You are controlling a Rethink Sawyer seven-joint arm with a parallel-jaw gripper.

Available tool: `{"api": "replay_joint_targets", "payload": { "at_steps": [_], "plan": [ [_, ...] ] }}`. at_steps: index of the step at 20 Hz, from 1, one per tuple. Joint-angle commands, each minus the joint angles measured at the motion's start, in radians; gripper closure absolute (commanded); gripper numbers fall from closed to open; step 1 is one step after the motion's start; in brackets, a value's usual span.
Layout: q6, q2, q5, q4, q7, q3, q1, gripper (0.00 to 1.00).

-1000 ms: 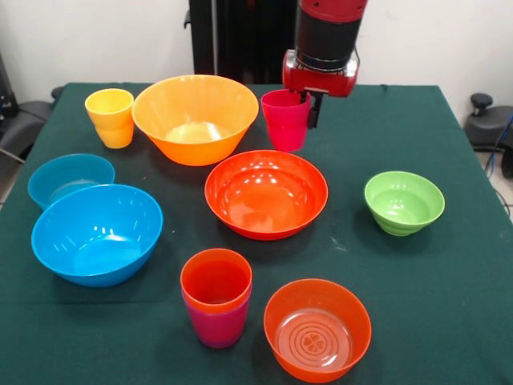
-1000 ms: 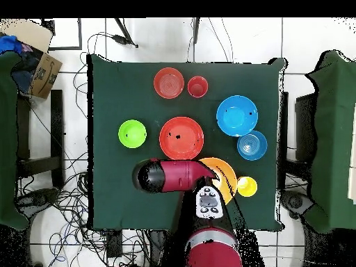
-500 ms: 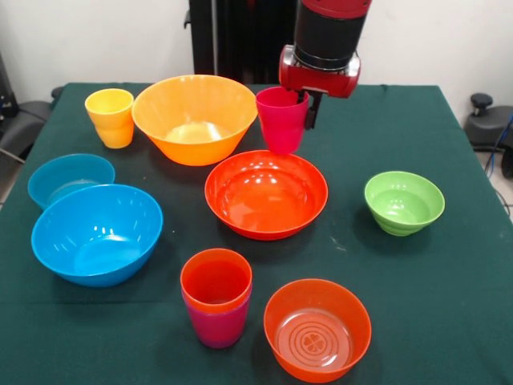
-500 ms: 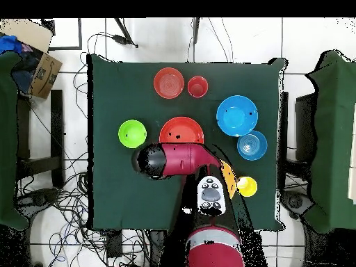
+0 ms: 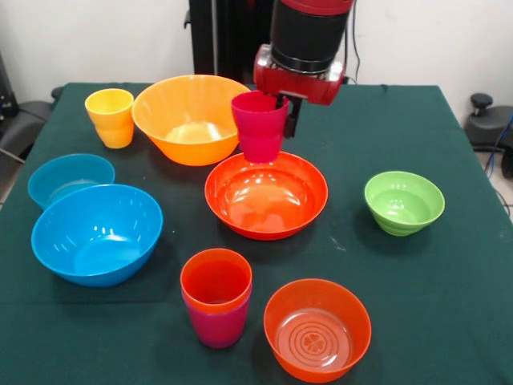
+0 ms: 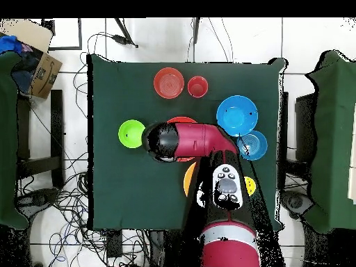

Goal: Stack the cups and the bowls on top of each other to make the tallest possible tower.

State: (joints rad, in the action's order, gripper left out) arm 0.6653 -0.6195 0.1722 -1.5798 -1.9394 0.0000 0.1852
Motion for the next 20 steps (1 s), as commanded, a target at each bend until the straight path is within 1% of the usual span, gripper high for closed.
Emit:
{"api": "replay_joint_targets", "payload": {
  "at_steps": [1, 3, 7, 13, 17, 20],
  "plan": [
    [0.075, 0.1, 0.043, 0.203, 0.093, 0.107, 0.036, 1.0],
    [0.071, 0.121, 0.044, 0.222, 0.101, 0.116, 0.042, 1.0],
    [0.086, 0.166, 0.049, 0.289, 0.117, 0.128, 0.049, 1.0],
    [0.086, 0.196, 0.058, 0.341, 0.126, 0.132, 0.047, 1.0],
    [0.119, 0.188, 0.055, 0.338, 0.127, 0.121, 0.043, 1.0],
    [0.119, 0.168, 0.052, 0.308, 0.131, 0.121, 0.048, 1.0]
  ]
}}
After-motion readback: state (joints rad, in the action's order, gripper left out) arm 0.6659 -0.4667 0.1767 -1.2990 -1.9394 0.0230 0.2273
